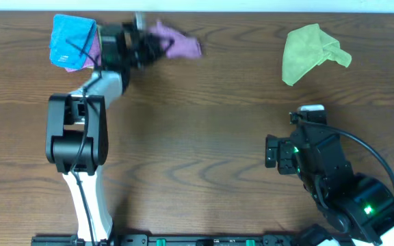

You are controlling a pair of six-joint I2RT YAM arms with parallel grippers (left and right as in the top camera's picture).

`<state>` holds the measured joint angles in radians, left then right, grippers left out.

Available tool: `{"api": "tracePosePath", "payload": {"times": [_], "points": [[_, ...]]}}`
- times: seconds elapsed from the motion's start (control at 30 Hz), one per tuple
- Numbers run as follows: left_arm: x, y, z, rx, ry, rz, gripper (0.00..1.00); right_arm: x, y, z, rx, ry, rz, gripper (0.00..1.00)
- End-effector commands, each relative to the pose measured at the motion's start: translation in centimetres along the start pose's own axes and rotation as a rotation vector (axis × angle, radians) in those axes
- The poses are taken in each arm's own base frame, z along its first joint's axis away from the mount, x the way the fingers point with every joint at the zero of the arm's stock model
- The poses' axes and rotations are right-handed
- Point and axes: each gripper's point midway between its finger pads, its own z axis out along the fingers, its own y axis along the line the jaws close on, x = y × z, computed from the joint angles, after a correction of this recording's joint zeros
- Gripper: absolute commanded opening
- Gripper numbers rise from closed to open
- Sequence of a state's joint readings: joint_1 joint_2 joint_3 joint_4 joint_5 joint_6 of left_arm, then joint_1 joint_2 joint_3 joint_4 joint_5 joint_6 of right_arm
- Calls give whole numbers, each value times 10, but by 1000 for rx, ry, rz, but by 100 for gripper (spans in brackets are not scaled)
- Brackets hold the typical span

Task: Fold the cloth
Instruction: 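Carry the folded cloth with the left gripper onto the top-left stack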

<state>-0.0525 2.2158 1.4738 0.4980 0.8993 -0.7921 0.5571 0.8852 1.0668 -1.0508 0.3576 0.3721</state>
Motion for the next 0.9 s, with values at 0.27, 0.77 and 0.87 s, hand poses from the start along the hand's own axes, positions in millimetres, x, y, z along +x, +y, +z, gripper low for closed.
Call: {"api": "tracePosePath", "payload": {"times": [0.27, 0.77, 0.87], "points": [[-207, -29, -155, -51, -505, 49, 6, -11, -1, -5, -6, -35, 11, 99], [-190, 69, -215, -371, -443, -14, 6, -17, -7, 3, 27, -39, 43, 99], [-189, 75, -218, -406, -438, 16, 6, -17, -10, 5, 22, -30, 63, 99]]}}
